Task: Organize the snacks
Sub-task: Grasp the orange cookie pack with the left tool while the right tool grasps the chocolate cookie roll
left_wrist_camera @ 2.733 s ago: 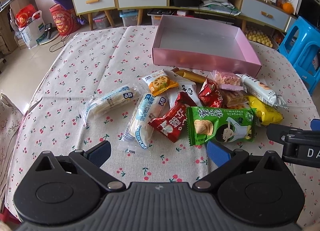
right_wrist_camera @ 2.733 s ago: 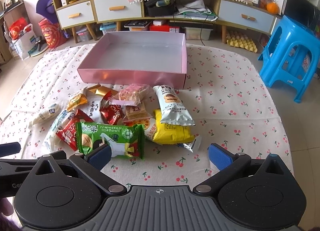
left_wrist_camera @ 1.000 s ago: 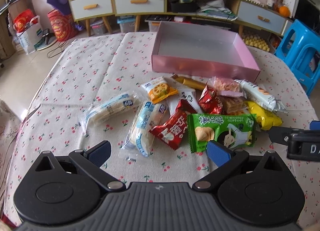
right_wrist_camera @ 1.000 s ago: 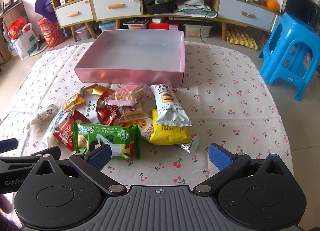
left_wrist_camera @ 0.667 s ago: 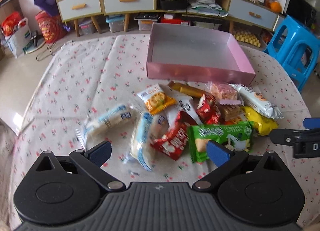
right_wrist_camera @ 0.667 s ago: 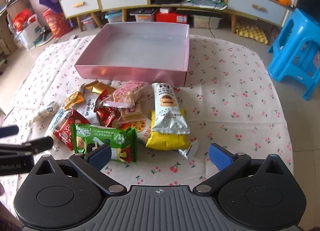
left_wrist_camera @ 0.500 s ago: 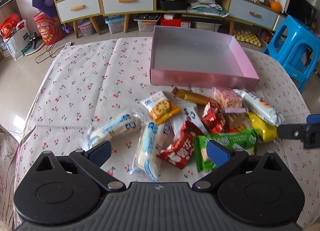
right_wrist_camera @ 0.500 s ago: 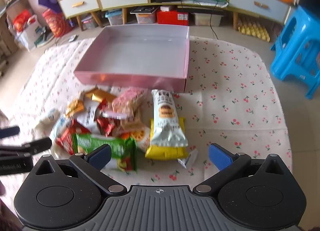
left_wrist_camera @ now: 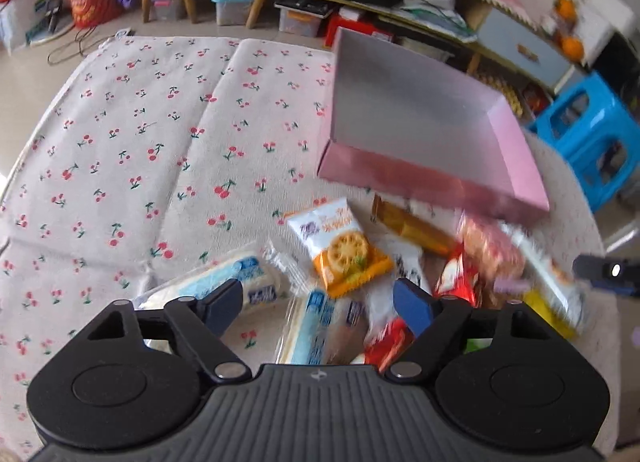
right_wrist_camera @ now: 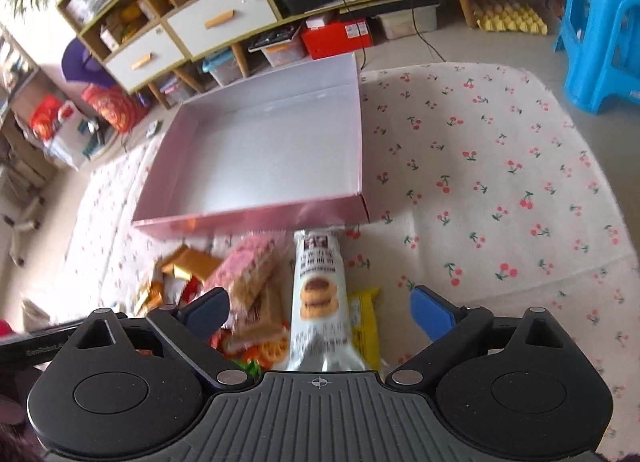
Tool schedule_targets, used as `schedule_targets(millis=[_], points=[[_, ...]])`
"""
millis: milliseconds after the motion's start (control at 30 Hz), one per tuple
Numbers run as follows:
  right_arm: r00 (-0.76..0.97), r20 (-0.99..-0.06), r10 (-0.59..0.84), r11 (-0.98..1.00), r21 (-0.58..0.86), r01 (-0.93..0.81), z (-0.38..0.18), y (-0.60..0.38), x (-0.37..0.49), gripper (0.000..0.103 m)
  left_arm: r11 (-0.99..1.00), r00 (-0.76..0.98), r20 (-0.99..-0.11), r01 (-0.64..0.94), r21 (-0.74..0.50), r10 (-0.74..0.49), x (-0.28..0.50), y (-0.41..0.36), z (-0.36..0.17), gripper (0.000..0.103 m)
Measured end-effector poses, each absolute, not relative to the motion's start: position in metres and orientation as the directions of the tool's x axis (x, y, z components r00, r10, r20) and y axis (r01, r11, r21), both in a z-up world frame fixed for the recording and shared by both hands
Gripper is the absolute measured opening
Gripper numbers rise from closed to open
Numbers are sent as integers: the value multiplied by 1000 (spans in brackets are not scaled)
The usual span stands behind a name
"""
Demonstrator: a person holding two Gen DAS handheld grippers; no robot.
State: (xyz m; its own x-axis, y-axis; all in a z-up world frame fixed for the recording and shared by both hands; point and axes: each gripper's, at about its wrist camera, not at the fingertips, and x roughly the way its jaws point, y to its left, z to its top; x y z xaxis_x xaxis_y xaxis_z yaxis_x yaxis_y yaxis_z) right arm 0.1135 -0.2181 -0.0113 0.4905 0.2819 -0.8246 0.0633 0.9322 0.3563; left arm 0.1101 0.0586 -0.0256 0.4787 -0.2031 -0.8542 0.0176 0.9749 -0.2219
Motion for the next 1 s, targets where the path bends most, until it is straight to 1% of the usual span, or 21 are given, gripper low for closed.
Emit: schedule_targets(millis=[67, 100, 200, 267, 333, 400, 467, 533, 833, 933, 1000], points=[[484, -825, 290, 925, 371, 79, -16, -220, 119, 92, 975, 494, -847, 12, -222, -199, 115, 57, -26, 75], [480, -827, 292, 923, 375, 84, -19, -220, 121, 91, 975, 497, -845, 10, -223, -198, 118, 56, -27, 71], [472, -830, 296, 918, 384, 100, -26, -220, 128, 84, 972, 503, -839, 8, -237, -208, 126, 53, -30, 62], [468, -829, 307, 910, 400, 111, -30, -221, 130, 76, 969, 504, -836, 5, -246, -215, 130, 51, -32, 56], [462, -828, 318, 902, 414, 121, -33, -222, 132, 71, 965, 502, -835, -2, -261, -225, 133, 51, -34, 51], [458, -829, 321, 899, 419, 127, -36, -223, 133, 65, 962, 497, -837, -18, -273, -229, 137, 51, -36, 49], [452, -832, 322, 897, 420, 135, -39, -223, 134, 57, 958, 490, -841, -38, -284, -230, 140, 50, -39, 48], [444, -835, 325, 893, 426, 147, -42, -224, 136, 53, 955, 480, -848, -62, -289, -226, 142, 50, -42, 46], [444, -843, 303, 898, 408, 163, -46, -224, 138, 45, 962, 464, -868, -109, -251, -174, 146, 44, -47, 46], [441, -845, 303, 897, 409, 166, -49, -225, 139, 44, 961, 464, -870, -118, -250, -169, 146, 45, -47, 45], [442, -844, 305, 898, 409, 161, -49, -224, 139, 39, 960, 464, -869, -123, -253, -169, 145, 46, -47, 43]])
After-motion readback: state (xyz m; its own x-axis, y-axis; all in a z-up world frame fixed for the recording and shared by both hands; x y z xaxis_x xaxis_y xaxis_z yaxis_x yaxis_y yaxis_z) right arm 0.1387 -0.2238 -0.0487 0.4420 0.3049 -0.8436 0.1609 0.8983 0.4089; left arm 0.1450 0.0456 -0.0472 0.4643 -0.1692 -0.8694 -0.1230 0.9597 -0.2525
